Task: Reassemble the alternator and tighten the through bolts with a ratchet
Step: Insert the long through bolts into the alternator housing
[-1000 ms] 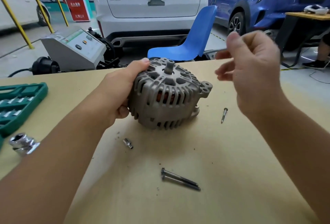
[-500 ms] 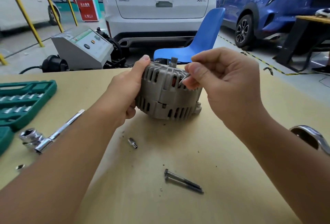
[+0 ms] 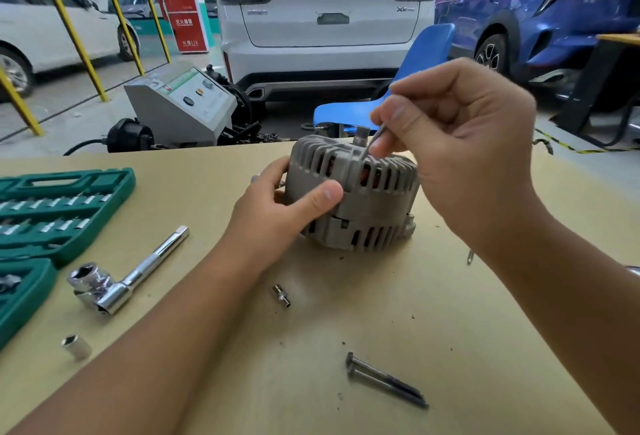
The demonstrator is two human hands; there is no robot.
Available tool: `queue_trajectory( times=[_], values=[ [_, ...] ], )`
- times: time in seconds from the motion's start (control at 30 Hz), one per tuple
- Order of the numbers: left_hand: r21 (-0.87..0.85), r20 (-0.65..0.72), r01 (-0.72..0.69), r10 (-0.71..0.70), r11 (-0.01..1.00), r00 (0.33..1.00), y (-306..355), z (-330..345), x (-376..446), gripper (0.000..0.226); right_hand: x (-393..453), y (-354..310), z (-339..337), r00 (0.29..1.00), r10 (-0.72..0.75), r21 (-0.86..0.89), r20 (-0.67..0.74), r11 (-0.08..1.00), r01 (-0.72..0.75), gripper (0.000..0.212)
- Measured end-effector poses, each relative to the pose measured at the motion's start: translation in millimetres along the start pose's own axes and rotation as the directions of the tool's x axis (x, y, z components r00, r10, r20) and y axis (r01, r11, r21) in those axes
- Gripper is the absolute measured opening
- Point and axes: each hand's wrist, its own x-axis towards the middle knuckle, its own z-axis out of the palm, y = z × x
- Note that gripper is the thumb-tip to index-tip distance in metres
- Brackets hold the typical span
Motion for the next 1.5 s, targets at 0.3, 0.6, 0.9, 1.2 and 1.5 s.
queue_trajectory(
  times=[0.3, 0.6, 0.9, 1.2, 1.5],
  values=[
    [0.010, 0.015, -0.108, 0.108, 0.994, 0.994, -11, 2, 5, 0.106, 1, 17, 9, 0.989, -0.057, -0.189, 0.135, 0.978, 0.082, 0.007],
    [0.010, 0.056, -0.149, 0.148, 0.989, 0.987, -13, 0, 5, 0.107, 1, 20, 1, 0.980, 0.016, -0.354, 0.197, 0.934, 0.056, 0.012],
    [0.048, 0.018, -0.147, 0.147, 0.988, 0.989, -9, 8, 2, 0.091, 0, 16, 9, 0.982, 0.108, -0.318, 0.158, 0.946, -0.053, 0.011],
    [0.100, -0.017, -0.165, 0.168, 0.981, 0.986, -5, 13, -3, 0.088, 1, 16, 10, 0.972, 0.181, -0.302, 0.152, 0.945, -0.129, 0.012],
    [0.000, 0.095, -0.172, 0.172, 0.985, 0.981, -3, 1, -3, 0.080, -6, 13, 14, 0.973, 0.167, -0.191, 0.159, 0.972, -0.135, 0.014]
  ],
)
